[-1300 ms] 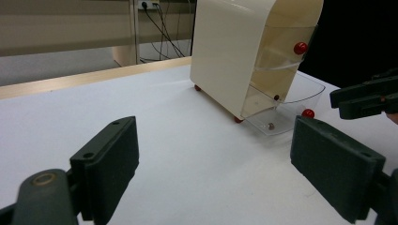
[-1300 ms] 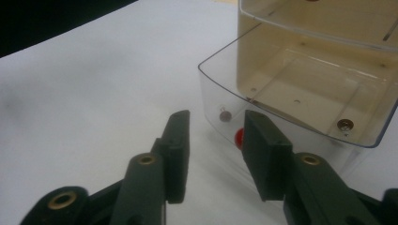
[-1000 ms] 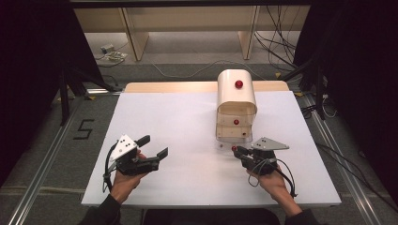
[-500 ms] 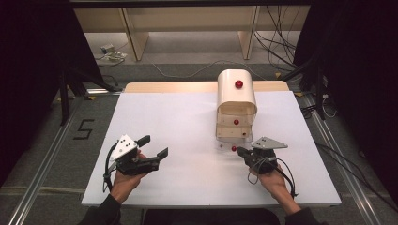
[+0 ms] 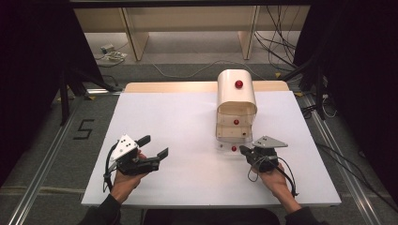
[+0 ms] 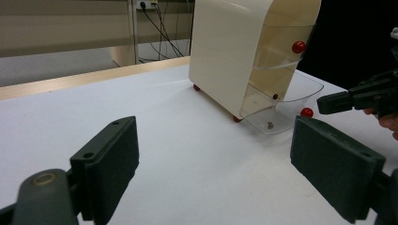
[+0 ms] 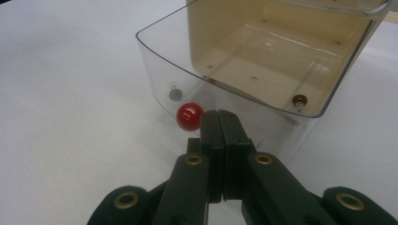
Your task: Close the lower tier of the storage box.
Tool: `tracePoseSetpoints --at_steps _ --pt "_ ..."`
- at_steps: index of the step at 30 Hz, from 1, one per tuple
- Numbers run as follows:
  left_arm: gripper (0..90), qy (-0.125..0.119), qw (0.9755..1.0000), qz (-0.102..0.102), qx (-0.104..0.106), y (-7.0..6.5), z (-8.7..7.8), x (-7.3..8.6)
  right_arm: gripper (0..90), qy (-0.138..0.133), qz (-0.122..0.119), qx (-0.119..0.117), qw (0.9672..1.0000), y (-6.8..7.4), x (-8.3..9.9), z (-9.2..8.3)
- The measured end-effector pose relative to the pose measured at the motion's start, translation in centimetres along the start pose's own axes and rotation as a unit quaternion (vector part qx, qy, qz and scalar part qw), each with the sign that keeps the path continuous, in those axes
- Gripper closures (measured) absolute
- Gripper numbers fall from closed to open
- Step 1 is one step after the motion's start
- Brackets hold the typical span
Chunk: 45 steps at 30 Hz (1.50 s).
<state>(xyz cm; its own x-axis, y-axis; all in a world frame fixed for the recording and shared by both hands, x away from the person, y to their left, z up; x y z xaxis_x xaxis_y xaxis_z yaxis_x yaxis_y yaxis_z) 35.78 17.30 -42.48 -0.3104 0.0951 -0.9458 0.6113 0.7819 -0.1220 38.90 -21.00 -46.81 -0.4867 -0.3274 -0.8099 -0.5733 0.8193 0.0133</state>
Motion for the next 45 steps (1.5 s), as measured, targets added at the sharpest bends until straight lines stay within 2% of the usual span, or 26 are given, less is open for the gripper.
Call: tracePoseSetpoints --at_steps 45 --pt "15.6 0.004 1.0 0.005 0.0 -0.02 0.04 0.04 89.8 0.001 -0.001 0.011 0.9999 -0.54 -0.06 1.02"
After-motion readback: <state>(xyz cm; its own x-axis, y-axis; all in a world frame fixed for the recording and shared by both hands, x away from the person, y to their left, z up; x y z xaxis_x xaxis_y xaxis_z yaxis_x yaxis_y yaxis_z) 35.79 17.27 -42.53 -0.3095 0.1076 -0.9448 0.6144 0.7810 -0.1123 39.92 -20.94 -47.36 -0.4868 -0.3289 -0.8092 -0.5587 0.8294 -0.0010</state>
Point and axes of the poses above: each handheld gripper's, and its own axes: z roughly forward along the jaws, x roughly out of its underside, y roughly to its left, the point moved 2 cm from there along z, roughly forward along the jaws, and after that the axes turned 2 degrees about y, right-handed, at the moved point
